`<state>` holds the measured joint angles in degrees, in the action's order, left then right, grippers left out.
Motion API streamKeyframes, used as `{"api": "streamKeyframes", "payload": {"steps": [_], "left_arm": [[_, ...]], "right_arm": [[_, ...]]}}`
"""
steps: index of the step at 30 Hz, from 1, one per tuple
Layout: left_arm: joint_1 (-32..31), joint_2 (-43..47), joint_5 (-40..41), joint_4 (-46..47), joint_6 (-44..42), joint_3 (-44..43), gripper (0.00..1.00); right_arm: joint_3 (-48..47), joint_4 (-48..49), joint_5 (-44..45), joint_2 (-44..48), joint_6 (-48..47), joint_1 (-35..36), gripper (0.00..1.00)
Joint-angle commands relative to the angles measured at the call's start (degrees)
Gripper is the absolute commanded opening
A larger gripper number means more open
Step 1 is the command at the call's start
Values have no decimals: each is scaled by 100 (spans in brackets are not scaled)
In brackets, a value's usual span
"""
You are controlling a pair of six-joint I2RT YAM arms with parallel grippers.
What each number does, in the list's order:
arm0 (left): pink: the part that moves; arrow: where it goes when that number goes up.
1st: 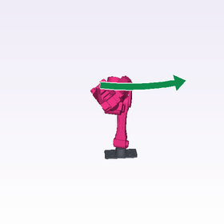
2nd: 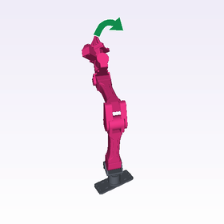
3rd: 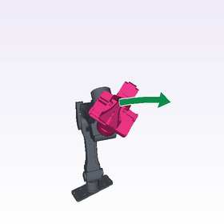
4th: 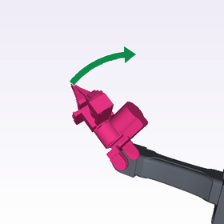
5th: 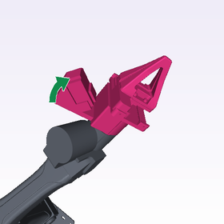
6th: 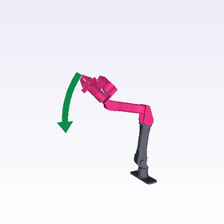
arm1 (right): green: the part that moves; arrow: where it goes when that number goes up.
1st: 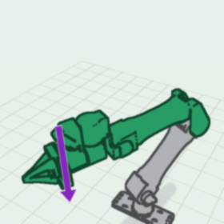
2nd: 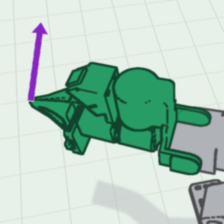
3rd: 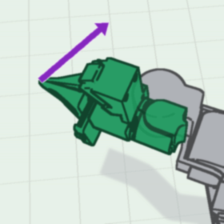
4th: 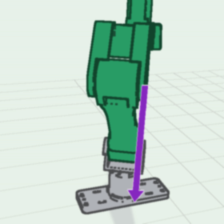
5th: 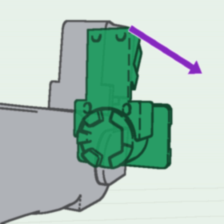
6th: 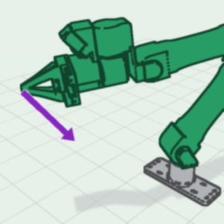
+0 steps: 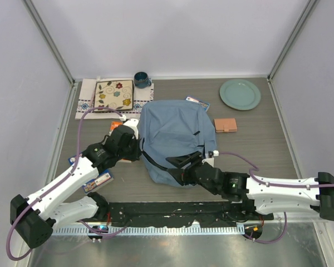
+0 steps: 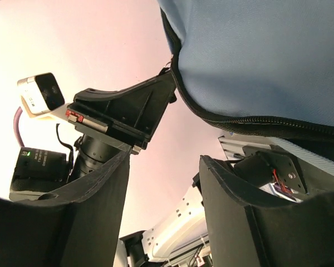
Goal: Pack the student bag
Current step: Unzip the student bag at the center of the board.
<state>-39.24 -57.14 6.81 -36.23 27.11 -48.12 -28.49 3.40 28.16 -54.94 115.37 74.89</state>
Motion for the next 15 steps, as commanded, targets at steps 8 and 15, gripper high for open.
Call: {"api": "streamKeyframes", "payload": {"steps": [8, 15], "left_arm": [[-22, 230, -224, 380, 154, 22, 0], [-110, 414, -215, 327, 171, 57, 0]], "right_arm": [[-727, 653, -583, -1114, 609, 34, 59], [-1000, 1005, -444, -1836, 829, 25, 60]]}}
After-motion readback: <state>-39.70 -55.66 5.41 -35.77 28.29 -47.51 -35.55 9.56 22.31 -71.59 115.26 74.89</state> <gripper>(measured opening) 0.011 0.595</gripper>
